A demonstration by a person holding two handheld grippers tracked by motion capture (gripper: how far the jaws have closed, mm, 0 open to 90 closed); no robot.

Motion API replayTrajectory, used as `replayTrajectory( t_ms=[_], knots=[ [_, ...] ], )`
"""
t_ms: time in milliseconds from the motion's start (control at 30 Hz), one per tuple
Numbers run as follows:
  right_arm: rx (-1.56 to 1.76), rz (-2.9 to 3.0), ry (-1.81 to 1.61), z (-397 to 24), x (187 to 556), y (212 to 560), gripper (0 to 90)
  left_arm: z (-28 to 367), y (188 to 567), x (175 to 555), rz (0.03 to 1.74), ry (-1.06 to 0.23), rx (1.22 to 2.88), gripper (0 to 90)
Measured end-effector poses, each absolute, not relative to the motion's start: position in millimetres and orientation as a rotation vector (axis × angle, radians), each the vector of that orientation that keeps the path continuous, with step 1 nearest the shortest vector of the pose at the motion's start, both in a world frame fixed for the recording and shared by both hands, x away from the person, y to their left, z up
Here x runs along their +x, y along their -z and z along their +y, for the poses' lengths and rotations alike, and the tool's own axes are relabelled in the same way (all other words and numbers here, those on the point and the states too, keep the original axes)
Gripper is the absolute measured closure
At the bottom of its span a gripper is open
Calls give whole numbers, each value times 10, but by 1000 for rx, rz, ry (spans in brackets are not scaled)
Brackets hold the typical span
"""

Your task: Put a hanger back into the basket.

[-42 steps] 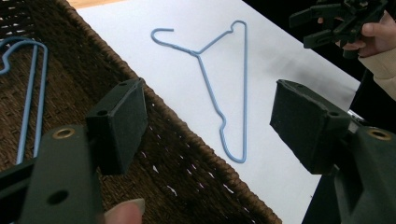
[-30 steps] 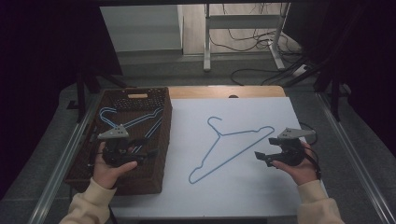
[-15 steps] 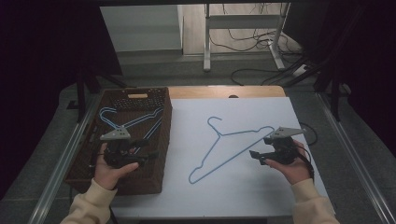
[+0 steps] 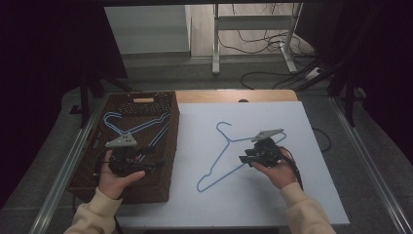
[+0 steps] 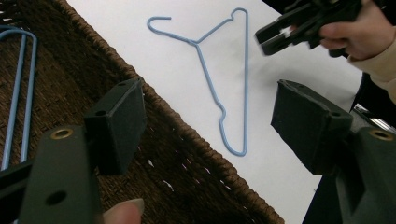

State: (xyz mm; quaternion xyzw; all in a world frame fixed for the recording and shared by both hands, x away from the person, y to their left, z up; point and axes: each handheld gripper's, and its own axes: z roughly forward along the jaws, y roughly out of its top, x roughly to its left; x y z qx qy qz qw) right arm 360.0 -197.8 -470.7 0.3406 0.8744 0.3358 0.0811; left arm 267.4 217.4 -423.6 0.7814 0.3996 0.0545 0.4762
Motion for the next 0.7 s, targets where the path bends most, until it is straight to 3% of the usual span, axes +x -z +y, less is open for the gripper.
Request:
replayTrajectory(
  t_ms=[267,700],
  knots=[
    [1011,2747,-846,-1617,3736,4909,895,2179,4237,2672,979,-133,1909,263],
    [1034,2850,-736,-1550,3685,5043,898,2176,4232,2661,975,-132,1911,263]
  ],
)
